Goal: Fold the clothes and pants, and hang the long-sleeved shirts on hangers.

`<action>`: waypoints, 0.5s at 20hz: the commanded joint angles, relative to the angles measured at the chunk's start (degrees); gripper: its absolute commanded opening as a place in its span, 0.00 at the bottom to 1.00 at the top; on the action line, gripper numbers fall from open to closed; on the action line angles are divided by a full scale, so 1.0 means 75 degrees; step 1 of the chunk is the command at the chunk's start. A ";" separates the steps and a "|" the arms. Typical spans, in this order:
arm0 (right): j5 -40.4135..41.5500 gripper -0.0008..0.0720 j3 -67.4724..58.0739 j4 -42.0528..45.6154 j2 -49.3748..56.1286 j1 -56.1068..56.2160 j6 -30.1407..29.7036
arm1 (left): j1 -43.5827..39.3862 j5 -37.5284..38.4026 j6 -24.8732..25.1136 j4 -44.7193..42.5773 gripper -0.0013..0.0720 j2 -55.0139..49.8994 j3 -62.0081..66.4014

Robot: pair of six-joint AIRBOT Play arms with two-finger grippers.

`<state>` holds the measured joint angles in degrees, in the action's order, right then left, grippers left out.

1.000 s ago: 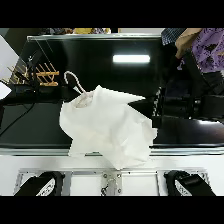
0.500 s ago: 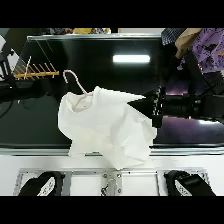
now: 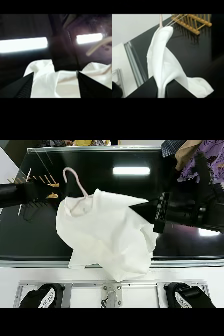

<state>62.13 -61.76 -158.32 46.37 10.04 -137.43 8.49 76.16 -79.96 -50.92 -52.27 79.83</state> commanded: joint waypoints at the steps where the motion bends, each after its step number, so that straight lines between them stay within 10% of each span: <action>1: -0.0711 0.03 -0.0332 -0.0038 -0.0006 -0.0443 -0.0306 | 0.0009 0.0023 0.0000 -0.0009 0.78 0.0009 0.0635; 5: -0.1236 0.03 -0.0755 -0.0038 -0.0020 -0.1507 -0.0595 | 0.0009 0.0035 -0.0029 -0.0009 0.78 0.0009 0.0950; 9: -0.2302 0.03 -0.0828 0.0017 -0.0478 -0.2503 -0.1052 | 0.0009 0.0058 -0.0055 0.0000 0.05 0.0006 0.0944; 10: -0.2567 0.03 -0.0828 0.0017 -0.0664 -0.2766 -0.1288 | 0.0009 0.0058 -0.0055 0.0000 0.05 0.0009 0.0944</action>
<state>49.19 -67.44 -158.63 43.88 -5.63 -143.20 8.49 76.53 -80.07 -50.94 -52.23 86.56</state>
